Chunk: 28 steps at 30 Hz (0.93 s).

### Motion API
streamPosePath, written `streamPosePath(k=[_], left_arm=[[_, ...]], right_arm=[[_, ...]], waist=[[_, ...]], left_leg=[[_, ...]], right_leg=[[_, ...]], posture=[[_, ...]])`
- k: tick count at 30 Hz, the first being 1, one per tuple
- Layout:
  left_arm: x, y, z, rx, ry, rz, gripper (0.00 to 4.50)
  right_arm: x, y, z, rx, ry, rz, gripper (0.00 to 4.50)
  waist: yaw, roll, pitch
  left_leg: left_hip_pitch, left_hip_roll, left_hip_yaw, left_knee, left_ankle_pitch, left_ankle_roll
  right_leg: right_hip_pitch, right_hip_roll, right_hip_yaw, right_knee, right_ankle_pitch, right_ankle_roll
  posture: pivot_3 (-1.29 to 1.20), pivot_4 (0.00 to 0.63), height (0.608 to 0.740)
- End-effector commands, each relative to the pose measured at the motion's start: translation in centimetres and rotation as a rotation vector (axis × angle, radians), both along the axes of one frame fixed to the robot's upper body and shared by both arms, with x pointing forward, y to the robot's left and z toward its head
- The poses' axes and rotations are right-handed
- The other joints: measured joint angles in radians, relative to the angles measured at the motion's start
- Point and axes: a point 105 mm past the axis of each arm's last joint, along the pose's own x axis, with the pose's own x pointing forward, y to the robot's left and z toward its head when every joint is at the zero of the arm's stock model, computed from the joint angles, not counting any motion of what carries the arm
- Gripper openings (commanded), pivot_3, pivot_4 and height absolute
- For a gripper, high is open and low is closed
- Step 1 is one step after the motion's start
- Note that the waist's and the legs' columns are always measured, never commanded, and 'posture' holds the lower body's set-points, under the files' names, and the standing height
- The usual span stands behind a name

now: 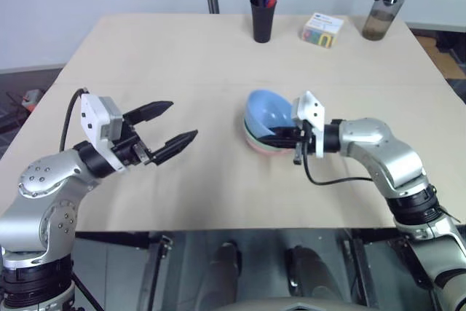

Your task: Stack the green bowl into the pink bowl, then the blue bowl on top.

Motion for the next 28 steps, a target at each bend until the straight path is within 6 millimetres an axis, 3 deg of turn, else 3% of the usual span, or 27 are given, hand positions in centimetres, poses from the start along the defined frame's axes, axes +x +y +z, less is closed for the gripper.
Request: streamPosePath(k=[1, 6, 7, 10, 15, 18, 20, 25, 28], left_arm=[[-0.8, -0.2, 1.2, 0.014, -0.055, 0.008, 4.50], [-1.4, -0.3, 1.1, 0.022, -0.046, 0.017, 4.50], [-1.5, -0.2, 0.9, 0.027, -0.035, 0.021, 4.50], [-1.8, -0.1, 0.3, 0.024, 0.013, 0.028, 4.50], [-2.2, 0.3, -0.6, 0.025, 0.081, 0.046, 4.50], [-2.4, 0.8, -0.9, 0.034, 0.097, 0.053, 4.50], [-2.6, 0.9, -0.9, 0.035, 0.107, 0.052, 4.50], [-3.1, 1.4, -1.1, 0.045, 0.139, 0.057, 4.50], [-3.5, 1.9, -1.3, 0.065, 0.164, 0.060, 4.50]], right_arm=[[0.6, 0.6, 1.2, -0.001, -0.070, 0.018, 1.05], [1.0, 0.0, 2.9, 0.019, -0.117, 0.006, 3.20], [0.7, -0.5, 3.4, 0.025, -0.119, 0.009, 3.47], [0.0, -2.4, 4.4, 0.035, -0.111, 0.014, 3.47], [0.2, -7.2, 4.4, -0.033, -0.085, -0.080, 3.47], [0.2, -11.3, 4.3, -0.074, -0.059, -0.177, 4.24], [0.2, -13.0, 4.3, -0.092, -0.085, -0.240, 4.38], [-0.5, -15.7, 4.0, -0.128, -0.082, -0.324, 4.38], [-1.0, -16.2, 4.0, -0.136, -0.081, -0.335, 4.38]], waist=[[-0.004, 0.000, 0.000], [-0.004, 0.000, 0.000], [-0.004, 0.000, 0.000], [-0.001, 0.000, 0.000], [-0.001, 0.000, 0.000], [0.001, 0.000, 0.000], [0.003, 0.000, 0.000], [-0.002, 0.000, 0.000], [-0.002, 0.000, 0.000]], left_leg=[[0.000, 0.000, 0.000, 0.000, 0.000, 0.000], [0.000, 0.001, 0.000, -0.001, 0.000, 0.000], [0.000, 0.001, 0.000, -0.001, 0.000, 0.000], [-0.001, 0.000, 0.000, -0.001, 0.000, 0.000], [0.000, 0.001, 0.001, -0.001, 0.000, 0.000], [-0.001, 0.000, 0.002, -0.001, 0.000, 0.000], [-0.001, 0.000, 0.003, -0.001, -0.001, 0.001], [0.000, 0.001, 0.005, -0.001, -0.001, 0.001], [-0.001, 0.001, 0.006, -0.001, -0.001, 0.002]], right_leg=[[0.000, 0.000, 0.000, 0.000, 0.000, 0.000], [0.000, 0.001, 0.000, 0.000, 0.000, 0.000], [-0.001, 0.001, 0.000, 0.000, 0.000, 0.000], [-0.001, 0.000, 0.000, 0.000, 0.000, -0.001], [-0.001, 0.000, 0.000, -0.001, -0.003, 0.000], [-0.002, -0.001, 0.001, -0.001, -0.003, 0.000], [-0.002, -0.002, 0.001, -0.001, -0.003, -0.001], [-0.002, -0.001, 0.003, -0.001, -0.003, 0.000], [-0.002, -0.001, 0.003, -0.001, -0.003, 0.000]], posture=[[0.00, 0.150, 0.740], [0.00, 0.150, 0.740], [0.00, 0.150, 0.740], [0.00, 0.150, 0.740], [0.00, 0.150, 0.740], [0.00, 0.150, 0.740], [0.00, 0.150, 0.740], [0.00, 0.150, 0.740], [0.00, 0.150, 0.740]])
